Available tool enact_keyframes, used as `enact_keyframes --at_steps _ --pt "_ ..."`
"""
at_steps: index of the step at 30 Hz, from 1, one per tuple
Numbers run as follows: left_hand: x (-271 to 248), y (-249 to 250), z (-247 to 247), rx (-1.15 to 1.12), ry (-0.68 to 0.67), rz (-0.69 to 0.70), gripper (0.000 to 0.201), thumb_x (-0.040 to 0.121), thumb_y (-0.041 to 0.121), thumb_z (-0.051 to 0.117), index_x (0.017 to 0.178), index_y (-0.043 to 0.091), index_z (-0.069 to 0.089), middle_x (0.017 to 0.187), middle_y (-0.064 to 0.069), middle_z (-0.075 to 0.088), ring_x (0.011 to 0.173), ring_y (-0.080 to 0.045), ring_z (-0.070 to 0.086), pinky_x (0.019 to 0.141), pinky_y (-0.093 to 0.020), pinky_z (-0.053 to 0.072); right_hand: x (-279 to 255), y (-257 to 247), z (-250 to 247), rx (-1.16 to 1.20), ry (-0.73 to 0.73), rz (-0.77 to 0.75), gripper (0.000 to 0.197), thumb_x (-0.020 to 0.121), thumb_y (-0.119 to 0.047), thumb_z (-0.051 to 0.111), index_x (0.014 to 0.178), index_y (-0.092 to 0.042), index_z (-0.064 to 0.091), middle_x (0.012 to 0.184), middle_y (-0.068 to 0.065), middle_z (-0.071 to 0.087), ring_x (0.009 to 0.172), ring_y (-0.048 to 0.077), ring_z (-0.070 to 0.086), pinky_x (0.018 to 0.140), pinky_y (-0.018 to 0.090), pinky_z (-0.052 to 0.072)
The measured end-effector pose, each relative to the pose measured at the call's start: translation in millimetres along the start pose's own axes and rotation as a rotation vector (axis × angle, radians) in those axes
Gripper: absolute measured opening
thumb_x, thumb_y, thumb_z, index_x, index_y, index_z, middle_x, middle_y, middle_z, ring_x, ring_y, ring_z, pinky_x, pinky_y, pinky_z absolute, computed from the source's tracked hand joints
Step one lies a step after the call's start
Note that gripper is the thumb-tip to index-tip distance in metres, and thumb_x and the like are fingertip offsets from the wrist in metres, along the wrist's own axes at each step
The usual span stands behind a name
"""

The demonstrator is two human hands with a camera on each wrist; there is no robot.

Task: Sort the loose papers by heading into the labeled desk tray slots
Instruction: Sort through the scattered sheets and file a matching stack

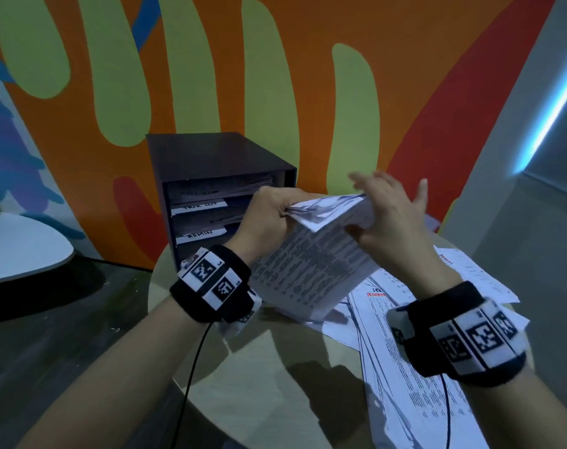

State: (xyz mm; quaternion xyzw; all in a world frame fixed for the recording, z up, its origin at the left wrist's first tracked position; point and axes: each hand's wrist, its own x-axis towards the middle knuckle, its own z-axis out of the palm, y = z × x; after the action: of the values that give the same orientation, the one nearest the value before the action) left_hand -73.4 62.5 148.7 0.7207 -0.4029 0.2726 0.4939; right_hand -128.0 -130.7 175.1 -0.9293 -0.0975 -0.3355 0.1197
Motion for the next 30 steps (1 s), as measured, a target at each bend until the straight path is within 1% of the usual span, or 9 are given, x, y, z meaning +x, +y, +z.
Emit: enact_keyframes --at_steps 1,2,3,4,6,10,18,23,30 --pt "1 3 1 0.021 -0.009 0.011 0.012 0.088 -0.006 0.062 0.091 -0.005 0.073 0.076 0.023 0.069 0.066 0.004 0.061 0.063 -0.009 0.041 2 3 4 0.068 0.042 0.029 0.035 0.079 -0.020 0.073 0.112 -0.020 0.064 0.105 0.003 0.068 0.112 0.023 0.055 0.111 0.056 0.014" --pt "0 4 0 0.030 -0.004 -0.013 0.010 0.087 -0.006 0.063 0.092 -0.008 0.072 0.086 -0.007 0.061 0.067 0.004 0.062 0.062 -0.004 0.038 4 8 8 0.175 0.077 0.068 0.009 0.080 -0.019 0.071 0.088 -0.021 0.067 0.078 -0.001 0.066 0.086 0.024 0.058 0.101 0.049 0.030" --pt "-1 6 -3 0.036 -0.007 -0.068 0.013 0.087 -0.002 0.065 0.098 -0.004 0.073 0.078 0.030 0.044 0.068 0.006 0.062 0.063 -0.005 0.041 4 16 12 0.300 0.104 0.105 0.012 0.079 -0.018 0.068 0.071 -0.022 0.061 0.060 -0.008 0.054 0.068 0.021 0.050 0.083 0.039 0.037" --pt "-4 1 -7 0.059 -0.004 -0.150 0.019 0.088 0.003 0.067 0.106 0.003 0.073 0.086 0.012 0.071 0.074 0.006 0.063 0.067 -0.011 0.047 3 25 16 0.423 0.094 0.149 0.020 0.079 -0.015 0.067 0.063 -0.021 0.055 0.052 -0.011 0.044 0.061 0.016 0.042 0.068 0.033 0.035" --pt "-13 -17 -18 0.185 0.003 -0.349 0.045 0.086 0.018 0.073 0.128 0.015 0.060 0.113 0.004 0.067 0.104 -0.005 0.061 0.091 -0.030 0.050 -2 40 20 0.610 0.093 0.243 0.020 0.076 -0.014 0.062 0.060 -0.012 0.052 0.053 -0.011 0.038 0.057 0.009 0.033 0.055 0.030 0.027" --pt "-46 -52 -41 0.040 0.116 -0.698 0.092 0.072 0.029 0.085 0.144 0.025 0.028 0.139 0.003 0.047 0.126 -0.015 0.046 0.106 -0.040 0.041 -21 65 24 0.860 0.125 0.448 0.014 0.082 -0.004 0.063 0.068 -0.002 0.062 0.061 -0.005 0.055 0.056 0.007 0.044 0.054 0.024 0.036" --pt "-70 -62 -37 -0.475 0.174 -0.771 0.035 0.082 0.002 0.070 0.116 -0.001 0.063 0.108 -0.010 0.073 0.103 -0.026 0.069 0.085 -0.033 0.058 -56 74 71 1.166 0.016 0.689 0.020 0.084 -0.004 0.067 0.103 0.001 0.068 0.101 0.016 0.073 0.096 0.036 0.068 0.089 0.050 0.054" --pt "-93 -79 -34 -0.404 0.112 -0.841 0.053 0.063 0.020 0.088 0.109 0.004 0.068 0.105 -0.014 0.073 0.099 -0.029 0.069 0.084 -0.040 0.058 -76 75 90 1.150 -0.103 0.612 0.053 0.072 0.003 0.077 0.121 -0.010 0.063 0.113 0.006 0.071 0.104 0.020 0.067 0.090 0.037 0.053" --pt "-84 -64 -25 -0.400 0.199 -0.767 0.017 0.081 0.001 0.070 0.096 0.008 0.067 0.089 -0.003 0.075 0.084 -0.015 0.073 0.068 -0.026 0.059 -54 65 88 1.110 -0.005 0.665 0.008 0.081 -0.005 0.074 0.082 -0.012 0.070 0.076 0.000 0.074 0.070 0.016 0.070 0.075 0.044 0.055"
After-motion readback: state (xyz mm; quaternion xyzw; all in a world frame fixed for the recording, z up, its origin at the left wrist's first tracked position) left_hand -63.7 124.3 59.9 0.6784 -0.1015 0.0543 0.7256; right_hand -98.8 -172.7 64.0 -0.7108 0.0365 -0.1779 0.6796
